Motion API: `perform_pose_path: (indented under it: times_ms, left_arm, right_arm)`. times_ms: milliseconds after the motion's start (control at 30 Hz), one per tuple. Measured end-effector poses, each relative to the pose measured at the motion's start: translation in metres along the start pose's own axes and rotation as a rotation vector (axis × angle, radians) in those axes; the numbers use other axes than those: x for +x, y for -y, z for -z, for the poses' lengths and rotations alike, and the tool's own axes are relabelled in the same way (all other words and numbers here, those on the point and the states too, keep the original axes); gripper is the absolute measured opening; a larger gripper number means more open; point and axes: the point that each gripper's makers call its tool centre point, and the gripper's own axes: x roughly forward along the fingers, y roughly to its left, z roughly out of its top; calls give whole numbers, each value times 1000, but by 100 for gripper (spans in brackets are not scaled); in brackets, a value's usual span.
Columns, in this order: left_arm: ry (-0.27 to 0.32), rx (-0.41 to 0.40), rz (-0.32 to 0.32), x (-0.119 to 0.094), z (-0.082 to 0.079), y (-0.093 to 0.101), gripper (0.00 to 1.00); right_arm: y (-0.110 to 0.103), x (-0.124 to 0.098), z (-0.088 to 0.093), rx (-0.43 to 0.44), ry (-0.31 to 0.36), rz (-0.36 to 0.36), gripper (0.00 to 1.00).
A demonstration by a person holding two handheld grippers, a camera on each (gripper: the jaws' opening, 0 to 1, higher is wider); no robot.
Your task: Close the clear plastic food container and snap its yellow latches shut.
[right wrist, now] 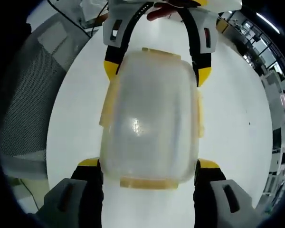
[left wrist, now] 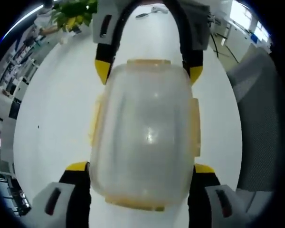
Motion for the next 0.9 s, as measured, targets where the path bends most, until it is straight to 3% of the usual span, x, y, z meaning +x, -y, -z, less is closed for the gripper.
perform_pose_path:
  times_ms: [500, 900]
  left_arm:
    - [20, 21, 2, -1, 15, -32, 83]
    - [0, 23, 1, 3, 22, -65, 83]
  right_arm:
    - [31, 8, -14, 21, -5, -4, 77]
    - [63, 15, -19, 20, -20, 1, 77]
